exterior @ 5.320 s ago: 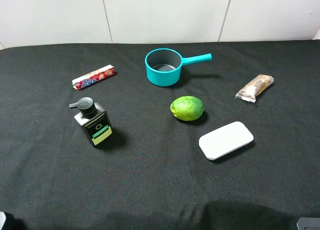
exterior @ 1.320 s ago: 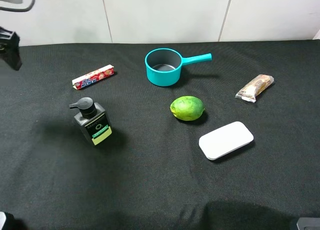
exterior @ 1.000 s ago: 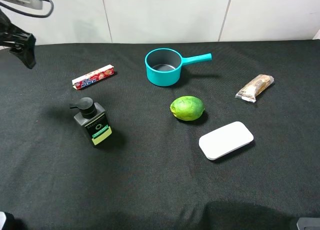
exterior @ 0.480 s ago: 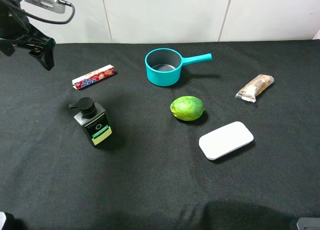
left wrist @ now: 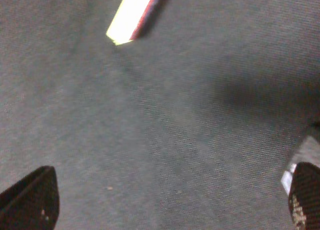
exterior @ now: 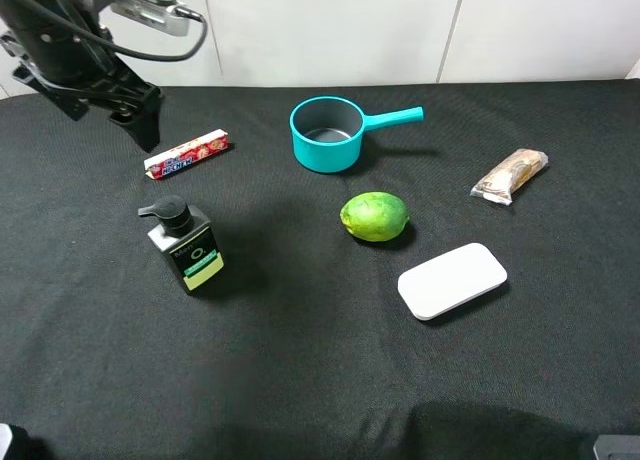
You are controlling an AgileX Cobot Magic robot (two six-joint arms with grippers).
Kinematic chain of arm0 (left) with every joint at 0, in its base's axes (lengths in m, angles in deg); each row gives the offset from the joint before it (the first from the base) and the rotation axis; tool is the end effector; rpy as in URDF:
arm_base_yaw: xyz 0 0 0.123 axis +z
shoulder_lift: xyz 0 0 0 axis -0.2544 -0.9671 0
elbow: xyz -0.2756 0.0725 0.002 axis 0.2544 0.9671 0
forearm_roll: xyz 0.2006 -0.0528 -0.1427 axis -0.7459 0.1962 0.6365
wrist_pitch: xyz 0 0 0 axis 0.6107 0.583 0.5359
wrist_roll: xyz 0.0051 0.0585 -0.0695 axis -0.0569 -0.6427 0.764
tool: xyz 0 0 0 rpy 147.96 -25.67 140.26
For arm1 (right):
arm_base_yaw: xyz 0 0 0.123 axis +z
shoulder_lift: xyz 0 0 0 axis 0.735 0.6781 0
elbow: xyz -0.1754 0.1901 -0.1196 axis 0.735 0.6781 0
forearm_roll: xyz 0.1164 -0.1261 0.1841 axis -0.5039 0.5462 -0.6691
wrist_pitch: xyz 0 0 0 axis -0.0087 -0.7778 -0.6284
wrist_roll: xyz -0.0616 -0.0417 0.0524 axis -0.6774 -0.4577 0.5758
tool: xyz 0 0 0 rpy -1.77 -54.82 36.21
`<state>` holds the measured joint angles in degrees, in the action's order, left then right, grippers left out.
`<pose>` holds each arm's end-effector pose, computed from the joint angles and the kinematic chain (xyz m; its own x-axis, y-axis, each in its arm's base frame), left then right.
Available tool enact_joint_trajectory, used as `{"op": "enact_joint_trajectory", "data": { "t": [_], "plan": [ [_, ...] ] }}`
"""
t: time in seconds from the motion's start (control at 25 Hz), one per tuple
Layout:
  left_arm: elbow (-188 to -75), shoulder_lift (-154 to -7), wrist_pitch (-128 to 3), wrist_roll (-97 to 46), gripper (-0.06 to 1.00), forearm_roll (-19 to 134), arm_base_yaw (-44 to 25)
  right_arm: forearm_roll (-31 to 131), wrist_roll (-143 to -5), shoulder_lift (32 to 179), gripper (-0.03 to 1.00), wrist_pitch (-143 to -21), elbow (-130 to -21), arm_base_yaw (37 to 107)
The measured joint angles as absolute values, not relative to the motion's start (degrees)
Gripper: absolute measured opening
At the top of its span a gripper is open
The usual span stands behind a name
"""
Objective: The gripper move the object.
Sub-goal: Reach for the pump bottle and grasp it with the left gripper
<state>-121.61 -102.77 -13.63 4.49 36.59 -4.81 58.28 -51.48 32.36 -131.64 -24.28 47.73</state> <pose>0.3175 -0.1029 0.2458 -0.8477 0.4545 -0.2735 0.4326 0.8908 0.1394 -0.0041 -0.0008 0.2803 -0.4197 -0.0080 -0.9076 -0.0020 1.0000 -0.0078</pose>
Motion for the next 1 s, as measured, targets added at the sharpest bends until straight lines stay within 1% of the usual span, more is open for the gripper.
{"op": "enact_joint_trajectory", "data": {
  "t": [0.4, 0.8, 1.0],
  "plan": [
    [-121.61, -102.77, -8.29, 4.44, 0.9, 39.58, -11.53, 58.28, -51.48, 32.36, 0.69, -131.64, -24.28, 47.73],
    [-121.61, -102.77, -6.65, 3.31, 0.9, 39.75, -19.63, 58.26, -51.48, 32.36, 0.69, -131.64, -24.28, 47.73],
    [-121.61, -102.77, -6.65, 3.25, 0.9, 39.87, -21.99, 58.26, -51.48, 32.36, 0.69, -131.64, -24.28, 47.73]
  ]
}}
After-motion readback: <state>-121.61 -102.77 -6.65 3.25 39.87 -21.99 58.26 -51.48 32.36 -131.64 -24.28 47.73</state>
